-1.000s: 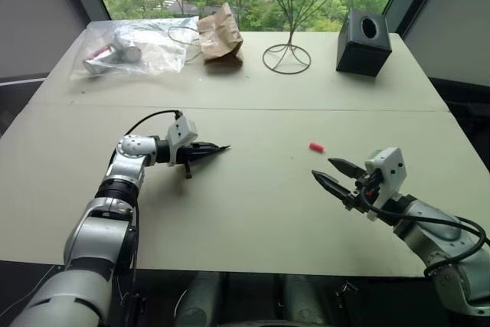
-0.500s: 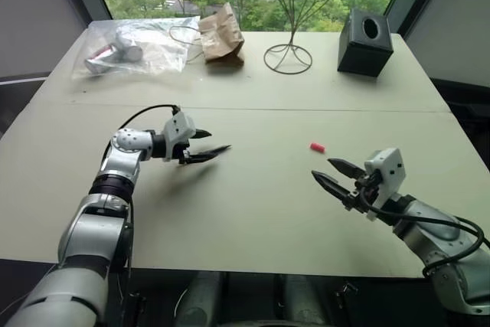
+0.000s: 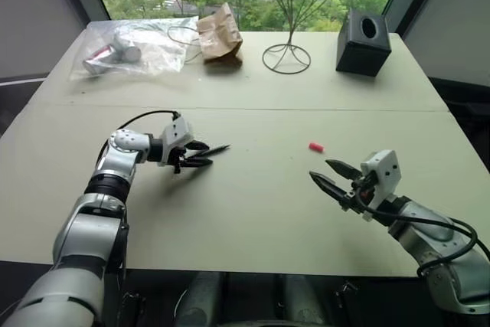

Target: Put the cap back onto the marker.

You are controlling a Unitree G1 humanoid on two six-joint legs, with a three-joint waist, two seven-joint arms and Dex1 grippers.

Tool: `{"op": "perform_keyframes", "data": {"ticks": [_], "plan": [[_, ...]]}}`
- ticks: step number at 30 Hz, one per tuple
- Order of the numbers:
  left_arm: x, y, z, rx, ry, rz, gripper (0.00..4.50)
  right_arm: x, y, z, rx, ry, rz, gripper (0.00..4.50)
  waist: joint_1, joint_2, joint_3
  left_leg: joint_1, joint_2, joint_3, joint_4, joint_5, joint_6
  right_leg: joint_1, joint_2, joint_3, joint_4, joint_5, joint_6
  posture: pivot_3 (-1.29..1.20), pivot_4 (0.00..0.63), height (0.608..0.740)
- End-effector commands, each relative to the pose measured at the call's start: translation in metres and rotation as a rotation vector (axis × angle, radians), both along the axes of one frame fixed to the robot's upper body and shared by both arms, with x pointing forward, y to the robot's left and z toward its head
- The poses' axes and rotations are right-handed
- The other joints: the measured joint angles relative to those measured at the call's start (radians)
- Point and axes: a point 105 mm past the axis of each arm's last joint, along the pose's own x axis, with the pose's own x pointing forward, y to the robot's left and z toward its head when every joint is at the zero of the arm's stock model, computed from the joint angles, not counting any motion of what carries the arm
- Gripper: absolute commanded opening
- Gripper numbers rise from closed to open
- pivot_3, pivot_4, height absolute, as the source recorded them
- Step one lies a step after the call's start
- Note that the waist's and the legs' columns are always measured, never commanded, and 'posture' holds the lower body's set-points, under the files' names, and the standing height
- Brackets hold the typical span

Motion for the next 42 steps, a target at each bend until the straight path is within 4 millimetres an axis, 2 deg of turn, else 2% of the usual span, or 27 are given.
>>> {"op": "perform_keyframes", "data": {"ticks": [1,2,10,14,16,20,25,28,33,42], "plan": [[-0.002,0.008,-0.007,0.014,0.021,0.023,0.49,0.001,-0.001,0.013,0.028,-0.051,-0.009,2.73,0.001,0.0,0.0,0.0,0.0,0.0,0.0,0.0,0.0,0.0,0.0,0.0,0.0,0.0,0.0,0.0,0.15,0.74],[-0.002,0.008,-0.007,0.014,0.021,0.024,0.03,0.001,-0.002,0.014,0.029,-0.051,-0.01,2.73,0.0,0.0,0.0,0.0,0.0,0.0,0.0,0.0,0.0,0.0,0.0,0.0,0.001,0.0,0.0,0.0,0.15,0.74],[0.002,0.008,-0.004,0.021,-0.016,0.044,0.03,0.008,-0.013,0.014,0.01,-0.061,-0.041,2.73,0.0,0.0,0.0,0.0,0.0,0.0,0.0,0.0,0.0,0.0,0.0,0.0,0.001,0.0,0.0,0.0,0.15,0.74],[0.009,0.0,0.02,-0.05,-0.066,0.022,0.03,0.026,-0.035,0.013,-0.032,-0.094,-0.092,2.73,0.0,0.0,0.0,0.001,0.0,0.0,0.001,0.0,0.0,0.0,0.0,0.0,0.001,0.0,0.0,0.0,0.15,0.74],[0.01,-0.005,0.04,-0.105,-0.081,-0.011,0.03,0.041,-0.043,0.007,-0.11,-0.113,-0.062,2.73,0.0,0.0,0.0,0.0,0.0,0.0,0.001,0.0,0.0,0.0,0.0,0.0,0.001,0.0,0.0,0.0,0.15,0.74],[0.006,-0.01,0.07,-0.211,-0.044,-0.054,0.03,0.064,-0.048,0.001,-0.191,-0.139,-0.011,2.73,-0.006,-0.001,0.001,0.0,-0.001,0.001,0.001,0.0,0.0,0.0,0.0,0.0,0.001,0.0,0.0,0.0,0.15,0.74],[-0.008,-0.017,0.087,-0.323,0.061,-0.084,0.03,0.081,-0.045,-0.012,-0.212,-0.136,0.042,2.73,-0.018,-0.001,0.001,0.0,-0.002,0.001,0.0,0.0,0.0,0.0,0.001,0.0,0.002,0.0,0.0,0.0,0.15,0.74],[-0.021,-0.019,0.086,-0.313,0.105,-0.106,0.03,0.085,-0.04,-0.021,-0.218,-0.115,0.088,2.73,-0.028,-0.001,0.001,0.0,-0.001,0.001,-0.001,0.0,0.0,0.0,0.001,0.001,0.002,0.0,0.0,0.0,0.15,0.74],[-0.029,-0.025,0.082,-0.294,0.107,-0.109,0.03,0.094,-0.04,-0.031,-0.227,-0.093,0.11,2.73,-0.03,0.0,0.001,0.001,-0.001,0.0,0.0,0.001,-0.001,0.0,0.002,0.001,0.002,0.0,0.0,0.0,0.15,0.74],[-0.027,-0.041,0.047,-0.243,0.118,-0.125,0.03,0.108,-0.03,-0.038,-0.213,-0.084,0.137,2.73,-0.031,0.0,0.001,0.004,-0.001,-0.001,0.0,0.002,-0.003,0.002,0.003,0.002,0.002,0.0,-0.001,0.0,0.15,0.74]]}}
